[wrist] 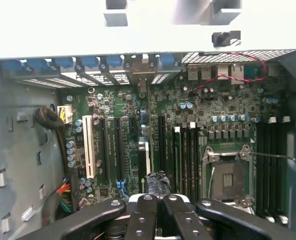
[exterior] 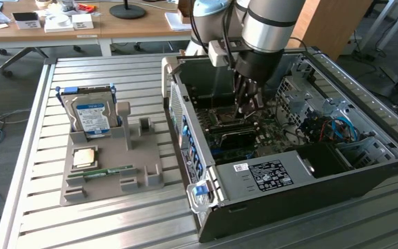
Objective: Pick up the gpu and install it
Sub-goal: 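Press down on the gpu until it lock into place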
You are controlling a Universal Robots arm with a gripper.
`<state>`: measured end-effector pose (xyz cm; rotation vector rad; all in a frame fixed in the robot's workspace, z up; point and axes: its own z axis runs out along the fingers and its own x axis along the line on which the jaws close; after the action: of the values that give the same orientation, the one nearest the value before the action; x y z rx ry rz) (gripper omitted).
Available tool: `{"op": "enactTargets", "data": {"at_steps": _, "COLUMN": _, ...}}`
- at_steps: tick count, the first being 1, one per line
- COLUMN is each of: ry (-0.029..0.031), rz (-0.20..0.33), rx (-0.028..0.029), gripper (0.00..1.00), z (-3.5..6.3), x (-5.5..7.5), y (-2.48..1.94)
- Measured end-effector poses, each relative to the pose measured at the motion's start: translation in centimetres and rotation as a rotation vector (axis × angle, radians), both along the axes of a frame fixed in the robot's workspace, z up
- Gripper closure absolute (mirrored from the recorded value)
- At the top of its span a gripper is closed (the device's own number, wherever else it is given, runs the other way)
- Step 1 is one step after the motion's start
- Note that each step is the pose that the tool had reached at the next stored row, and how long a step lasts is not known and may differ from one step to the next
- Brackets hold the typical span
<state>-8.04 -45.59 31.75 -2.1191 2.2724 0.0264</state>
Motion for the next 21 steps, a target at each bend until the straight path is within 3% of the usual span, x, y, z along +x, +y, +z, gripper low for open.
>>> {"op": "enactTargets", "data": {"at_steps": 21, "ry": 0.0, "rz": 0.0, "rx": 0.0001, "gripper": 0.89, "z": 0.61, "x": 0.02, "y": 0.0}}
